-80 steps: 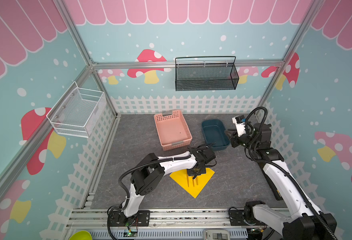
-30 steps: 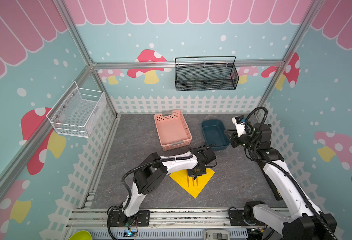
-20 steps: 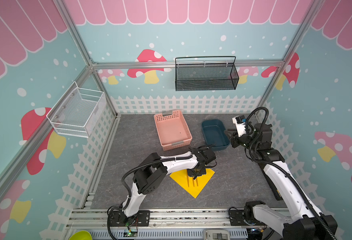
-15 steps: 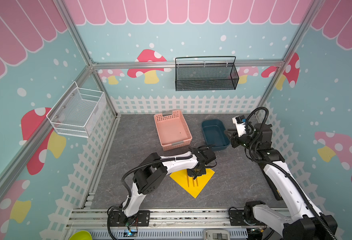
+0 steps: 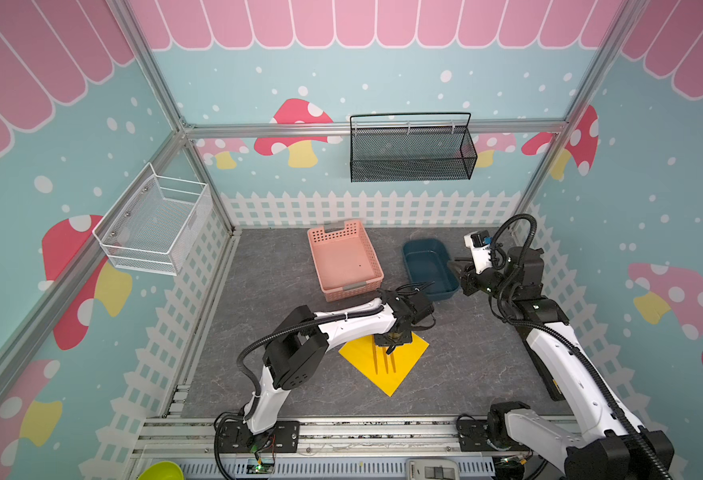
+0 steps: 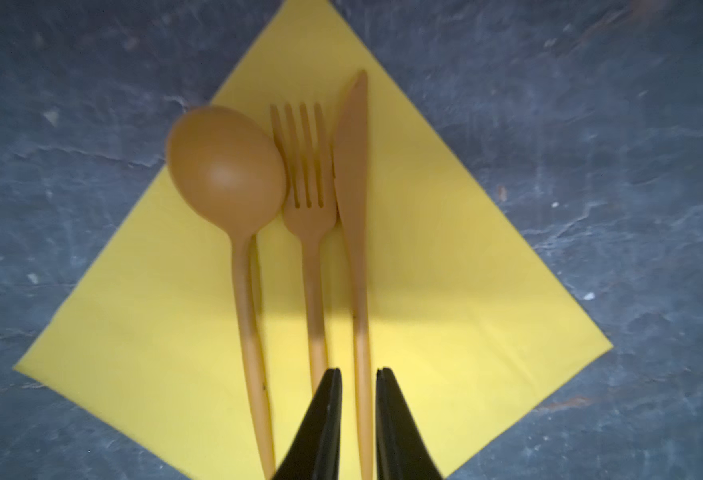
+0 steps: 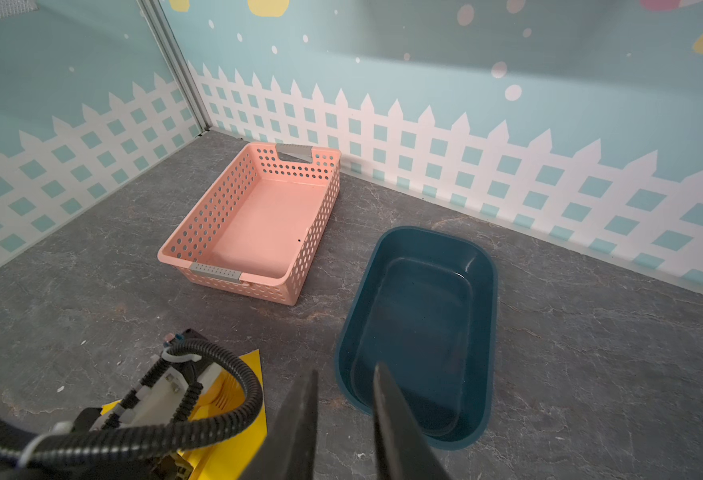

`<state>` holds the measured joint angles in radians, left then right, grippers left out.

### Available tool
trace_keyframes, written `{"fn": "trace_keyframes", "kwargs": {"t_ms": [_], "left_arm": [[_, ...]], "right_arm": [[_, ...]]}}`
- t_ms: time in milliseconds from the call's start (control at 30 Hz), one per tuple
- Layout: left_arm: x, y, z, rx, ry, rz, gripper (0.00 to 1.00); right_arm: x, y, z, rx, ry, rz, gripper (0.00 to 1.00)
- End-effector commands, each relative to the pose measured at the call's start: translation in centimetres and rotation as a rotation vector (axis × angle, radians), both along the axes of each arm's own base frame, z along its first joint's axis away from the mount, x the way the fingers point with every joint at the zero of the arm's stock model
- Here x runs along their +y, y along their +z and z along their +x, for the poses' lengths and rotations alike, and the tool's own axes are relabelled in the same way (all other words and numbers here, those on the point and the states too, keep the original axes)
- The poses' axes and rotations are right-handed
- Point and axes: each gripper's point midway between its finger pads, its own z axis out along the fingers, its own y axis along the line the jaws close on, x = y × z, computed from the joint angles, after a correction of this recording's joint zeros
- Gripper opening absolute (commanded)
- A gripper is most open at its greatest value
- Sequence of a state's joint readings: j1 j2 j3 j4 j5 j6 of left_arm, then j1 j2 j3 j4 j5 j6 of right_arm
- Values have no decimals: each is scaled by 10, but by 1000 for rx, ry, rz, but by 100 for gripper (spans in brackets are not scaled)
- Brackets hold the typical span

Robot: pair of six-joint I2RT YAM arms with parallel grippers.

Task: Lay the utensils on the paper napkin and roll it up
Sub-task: 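Open the left gripper to release the knife on the napkin, then raise the left gripper away while the right gripper moves toward the napkin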

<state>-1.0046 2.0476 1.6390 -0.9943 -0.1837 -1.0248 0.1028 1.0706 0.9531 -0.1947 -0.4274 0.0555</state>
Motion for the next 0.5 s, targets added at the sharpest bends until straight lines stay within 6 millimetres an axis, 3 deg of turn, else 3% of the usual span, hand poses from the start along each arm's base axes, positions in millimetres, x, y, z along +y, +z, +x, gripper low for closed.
{"fn": "trace_keyframes", "kwargs": {"t_ms": [0, 233, 400, 467], "left_arm": [[12, 57, 16, -147, -9, -10, 19], [56, 115, 36, -328, -18, 15, 18], [93, 132, 46, -363, -20, -27, 18], [108, 134, 51, -369, -32, -54, 18]], "right_arm": [[-9, -5, 6, 20, -59, 9, 31], [-4, -21, 14, 112, -68, 87, 31], [15, -41, 12, 270, 13, 170, 23], [17, -61, 13, 384, -16, 210, 20]]}}
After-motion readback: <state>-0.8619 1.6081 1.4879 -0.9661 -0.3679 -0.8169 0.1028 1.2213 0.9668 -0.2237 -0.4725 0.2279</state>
